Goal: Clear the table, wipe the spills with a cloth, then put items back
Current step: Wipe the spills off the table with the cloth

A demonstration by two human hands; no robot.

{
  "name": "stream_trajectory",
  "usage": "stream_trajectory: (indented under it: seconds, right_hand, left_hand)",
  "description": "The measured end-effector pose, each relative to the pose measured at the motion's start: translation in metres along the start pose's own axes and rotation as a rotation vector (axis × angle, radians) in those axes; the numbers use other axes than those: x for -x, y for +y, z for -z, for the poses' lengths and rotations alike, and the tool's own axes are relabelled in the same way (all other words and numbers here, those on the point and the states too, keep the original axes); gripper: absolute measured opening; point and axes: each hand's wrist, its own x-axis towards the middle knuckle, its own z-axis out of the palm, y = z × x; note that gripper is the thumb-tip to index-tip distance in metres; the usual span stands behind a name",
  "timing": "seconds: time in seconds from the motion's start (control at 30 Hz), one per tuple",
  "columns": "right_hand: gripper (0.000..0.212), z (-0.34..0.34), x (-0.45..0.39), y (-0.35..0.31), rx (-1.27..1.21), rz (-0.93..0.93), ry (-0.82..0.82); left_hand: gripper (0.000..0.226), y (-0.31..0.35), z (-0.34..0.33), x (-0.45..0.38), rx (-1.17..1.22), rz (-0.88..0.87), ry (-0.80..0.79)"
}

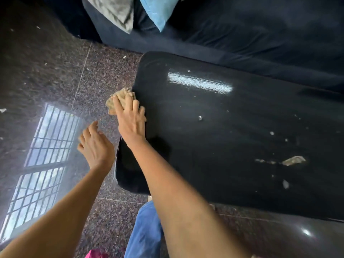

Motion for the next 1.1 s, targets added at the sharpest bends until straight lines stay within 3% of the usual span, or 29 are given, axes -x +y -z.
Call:
stream_trajectory:
  seconds: [0.37,0.57,0.7,0.83,1.0,1.1]
  right_hand:
    - [0.065,0.015,0.063,0.12,0.003,-0.243,0.113]
    - [0.067,0.038,0.096,0.27,0.001,-0.461,0.214]
    - [0.067,0.053,0.157,0.414,0.1,-0.549,0.163]
    - [0.069,0.066,0.205,0.507,0.098,-0.616,0.167]
    - [0.075,0.082,0.297,0.654,0.076,-0.849,0.194]
    - [0.075,0.08,0.34,0.688,-0.014,-1.025,0.245]
  left_hand:
    - [0.04,0.087,-0.012,0.044,0.013,-0.195,-0.023]
    - [0.04,0.146,-0.043,0.102,-0.008,-0.27,-0.019]
    - [0.039,0.202,-0.09,0.18,0.002,-0.291,-0.083]
    - [0.038,0.242,-0.119,0.235,-0.015,-0.301,-0.121]
    - [0.038,0.324,-0.171,0.305,-0.028,-0.442,-0.167]
    - [0.038,0.351,-0.189,0.322,-0.019,-0.495,-0.176]
